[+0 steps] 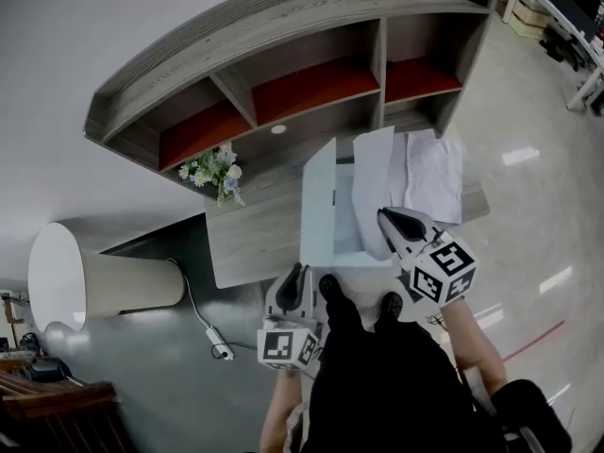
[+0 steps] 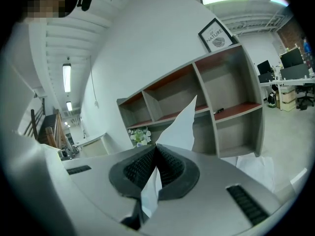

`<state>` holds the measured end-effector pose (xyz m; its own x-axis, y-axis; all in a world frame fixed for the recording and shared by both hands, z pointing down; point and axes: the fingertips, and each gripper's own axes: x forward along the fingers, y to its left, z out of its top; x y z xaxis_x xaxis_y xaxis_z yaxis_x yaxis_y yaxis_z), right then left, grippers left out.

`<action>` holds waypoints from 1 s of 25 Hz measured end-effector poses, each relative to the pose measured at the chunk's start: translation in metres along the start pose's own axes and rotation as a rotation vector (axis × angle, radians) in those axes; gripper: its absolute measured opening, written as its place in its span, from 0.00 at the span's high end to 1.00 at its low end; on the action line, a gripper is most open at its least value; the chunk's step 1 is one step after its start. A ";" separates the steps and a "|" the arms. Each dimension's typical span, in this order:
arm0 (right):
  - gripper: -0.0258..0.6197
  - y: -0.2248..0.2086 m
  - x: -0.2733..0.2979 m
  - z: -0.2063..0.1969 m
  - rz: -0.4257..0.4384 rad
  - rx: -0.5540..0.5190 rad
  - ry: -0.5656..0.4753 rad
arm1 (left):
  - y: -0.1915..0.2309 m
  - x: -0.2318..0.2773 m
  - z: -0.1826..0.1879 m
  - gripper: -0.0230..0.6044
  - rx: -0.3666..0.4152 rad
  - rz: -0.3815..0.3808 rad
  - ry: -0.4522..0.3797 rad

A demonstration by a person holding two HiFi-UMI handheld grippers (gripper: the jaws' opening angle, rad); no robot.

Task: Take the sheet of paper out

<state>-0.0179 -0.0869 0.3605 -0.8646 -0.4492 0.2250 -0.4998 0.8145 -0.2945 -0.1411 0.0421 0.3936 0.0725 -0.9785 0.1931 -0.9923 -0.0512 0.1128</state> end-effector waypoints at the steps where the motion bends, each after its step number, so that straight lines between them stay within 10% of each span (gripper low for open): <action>1: 0.94 -0.001 -0.007 0.004 0.008 0.003 -0.012 | -0.007 0.002 0.002 0.86 0.007 -0.010 -0.002; 25: 0.94 -0.012 -0.132 0.071 0.141 0.019 -0.252 | -0.112 0.036 0.067 0.93 -0.040 -0.174 -0.051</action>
<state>0.0987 -0.0633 0.2680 -0.9100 -0.4109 -0.0563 -0.3726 0.8696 -0.3239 -0.0342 -0.0010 0.3225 0.2361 -0.9646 0.1175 -0.9604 -0.2132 0.1794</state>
